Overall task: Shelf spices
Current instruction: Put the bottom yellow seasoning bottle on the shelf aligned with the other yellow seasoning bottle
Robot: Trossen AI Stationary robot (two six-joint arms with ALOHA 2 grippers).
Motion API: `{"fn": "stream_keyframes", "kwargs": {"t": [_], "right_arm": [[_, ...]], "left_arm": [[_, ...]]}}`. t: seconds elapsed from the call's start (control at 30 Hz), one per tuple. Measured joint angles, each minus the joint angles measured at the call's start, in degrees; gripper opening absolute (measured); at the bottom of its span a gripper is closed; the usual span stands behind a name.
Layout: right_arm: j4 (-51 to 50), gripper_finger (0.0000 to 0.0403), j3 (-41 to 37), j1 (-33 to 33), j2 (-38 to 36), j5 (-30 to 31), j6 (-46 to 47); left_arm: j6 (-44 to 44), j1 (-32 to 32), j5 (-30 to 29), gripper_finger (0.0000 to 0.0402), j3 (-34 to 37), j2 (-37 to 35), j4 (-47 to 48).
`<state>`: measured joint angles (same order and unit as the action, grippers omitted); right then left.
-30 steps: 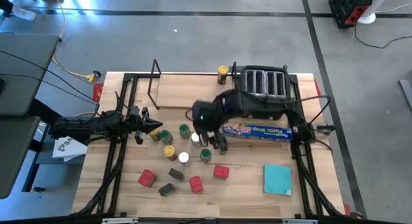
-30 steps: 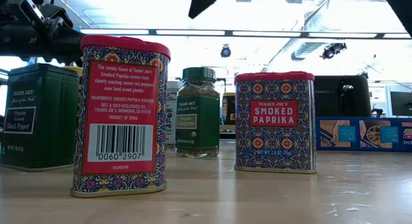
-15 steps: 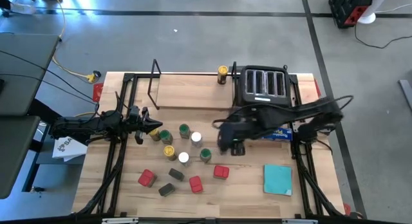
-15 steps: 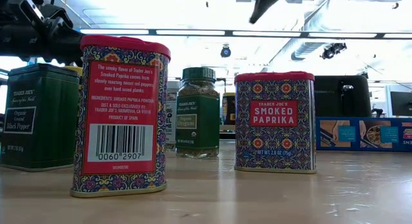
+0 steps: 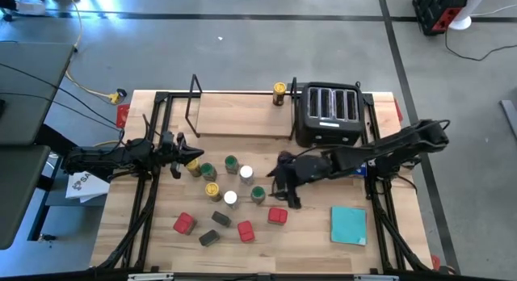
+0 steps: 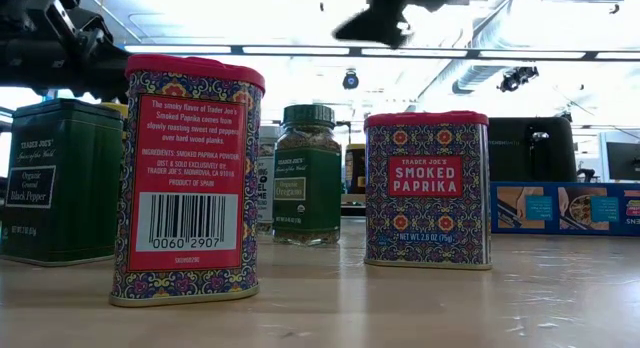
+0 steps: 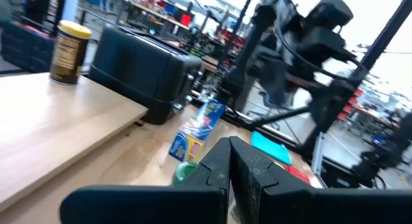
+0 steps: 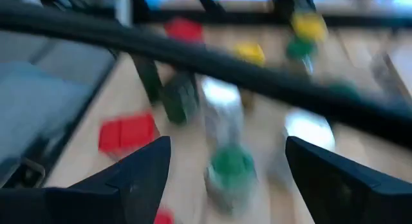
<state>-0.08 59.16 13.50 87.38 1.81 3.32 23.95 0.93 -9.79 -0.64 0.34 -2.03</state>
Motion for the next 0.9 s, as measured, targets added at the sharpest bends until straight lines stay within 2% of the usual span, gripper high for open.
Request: {"fn": "stream_keyframes", "kwargs": {"t": [0.13, 0.27, 0.57, 0.7, 0.83, 0.9], "right_arm": [[13.3, 0.0302, 3.0, -1.1, 6.1, -2.1, -9.3], [13.3, 0.0302, 14.0, -2.8, 14.2, -2.8, -11.7], [-19.5, 0.0302, 48.8, -4.2, 34.0, -4.0, -9.5], [-29.2, 0.0302, 62.9, -4.1, 42.9, -2.4, -3.1], [-37.5, 0.0302, 75.1, -4.1, 50.6, -0.5, -1.8], [-37.0, 0.0302, 74.8, -4.0, 51.8, -0.2, -1.8]], "left_arm": [[0.8, 0.0, -0.9, 0.0003, 0.0, 0.0, -1.3], [3.0, 0.0, -3.3, 0.0003, 0.0, 0.0, -1.8], [4.4, 0.0, -3.4, 0.0003, 0.0, 0.0, -1.7], [4.4, 0.0, -3.4, 0.0003, 0.0, 0.0, -1.5], [4.4, 0.0, -3.4, 0.0003, 0.0, 0.0, -1.0], [4.4, 0.0, -3.4, 0.0003, 0.0, 0.0, -0.7]]}}
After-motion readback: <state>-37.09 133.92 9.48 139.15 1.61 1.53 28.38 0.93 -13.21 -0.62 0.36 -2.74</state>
